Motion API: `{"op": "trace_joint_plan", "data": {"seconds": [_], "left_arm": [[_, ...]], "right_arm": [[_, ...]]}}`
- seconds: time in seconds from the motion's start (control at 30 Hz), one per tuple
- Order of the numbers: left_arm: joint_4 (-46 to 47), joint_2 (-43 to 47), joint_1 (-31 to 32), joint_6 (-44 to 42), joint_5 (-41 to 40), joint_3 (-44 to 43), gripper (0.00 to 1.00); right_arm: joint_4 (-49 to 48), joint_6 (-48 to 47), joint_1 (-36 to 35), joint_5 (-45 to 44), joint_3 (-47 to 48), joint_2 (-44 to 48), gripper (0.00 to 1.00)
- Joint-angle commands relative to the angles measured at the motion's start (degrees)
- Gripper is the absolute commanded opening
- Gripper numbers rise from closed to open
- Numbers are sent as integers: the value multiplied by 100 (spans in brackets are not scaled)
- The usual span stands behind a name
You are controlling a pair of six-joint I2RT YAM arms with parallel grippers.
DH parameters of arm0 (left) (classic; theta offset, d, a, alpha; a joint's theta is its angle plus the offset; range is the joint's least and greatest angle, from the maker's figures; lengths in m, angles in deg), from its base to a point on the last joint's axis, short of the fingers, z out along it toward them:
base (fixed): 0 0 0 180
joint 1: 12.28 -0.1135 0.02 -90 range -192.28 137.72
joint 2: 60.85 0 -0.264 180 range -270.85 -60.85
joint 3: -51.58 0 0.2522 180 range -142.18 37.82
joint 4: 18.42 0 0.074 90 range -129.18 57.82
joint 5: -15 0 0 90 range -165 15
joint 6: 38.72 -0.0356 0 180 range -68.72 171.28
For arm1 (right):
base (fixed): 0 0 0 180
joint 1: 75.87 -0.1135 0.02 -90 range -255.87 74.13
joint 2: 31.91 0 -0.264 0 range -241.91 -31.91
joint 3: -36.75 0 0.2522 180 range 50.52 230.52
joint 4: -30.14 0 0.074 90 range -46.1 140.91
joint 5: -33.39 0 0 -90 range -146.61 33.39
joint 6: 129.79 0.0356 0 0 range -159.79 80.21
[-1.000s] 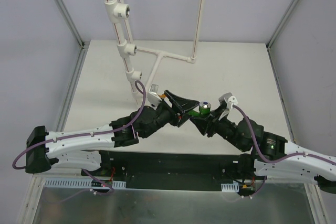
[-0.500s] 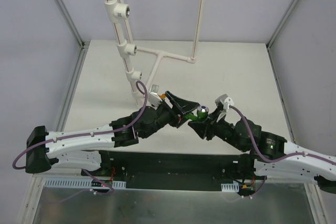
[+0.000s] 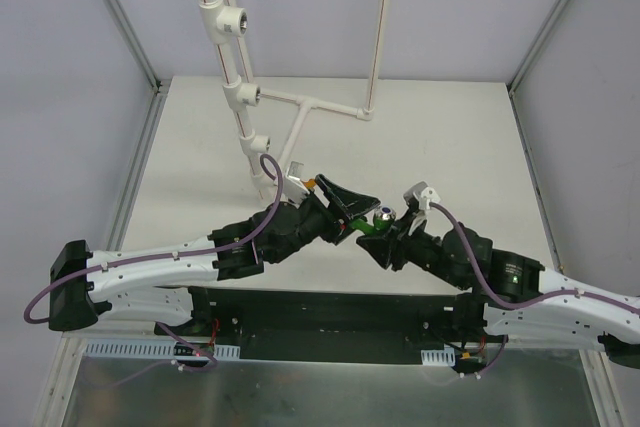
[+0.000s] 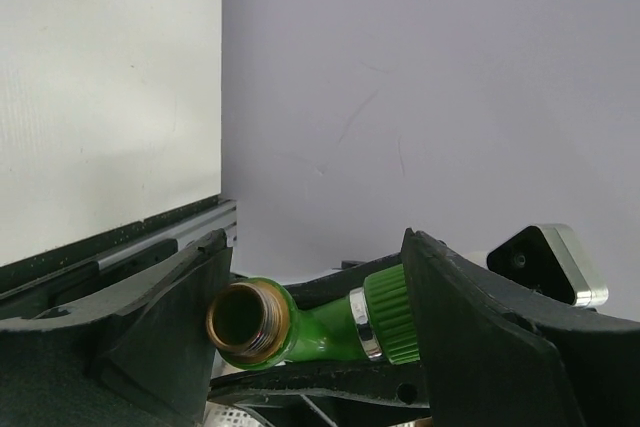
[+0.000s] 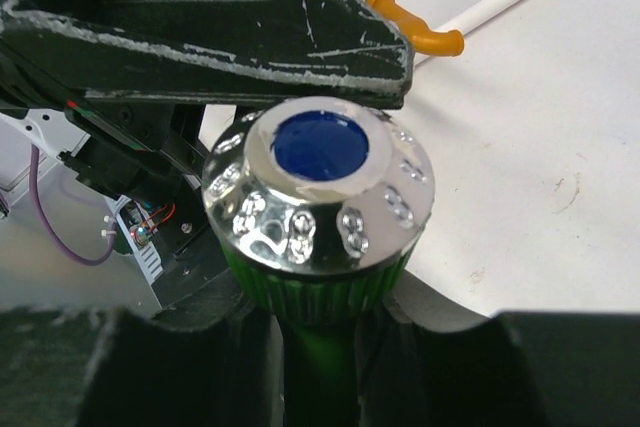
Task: Install the water faucets
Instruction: Pick up the water faucet from the center of the board.
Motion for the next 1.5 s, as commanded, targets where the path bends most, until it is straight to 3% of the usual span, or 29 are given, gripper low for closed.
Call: {"op": "trace_joint_plan", "data": {"seconds": [0.0,0.67,1.37,1.47], "left_arm": [[620,146,-86,13,80,-267,70],[620,111,-174,40,107,-276,72],[497,58,-394,-31,300,-470,73],[497,75,-394,4,309,-391,57]], "right_arm": [[502,118,-37,423,29,-151,0],[792,329,-37,994,-182,-265,0],[792,478,-54,995,-288,-423,0],[687,470,-37,732,-296,-213,0]]}}
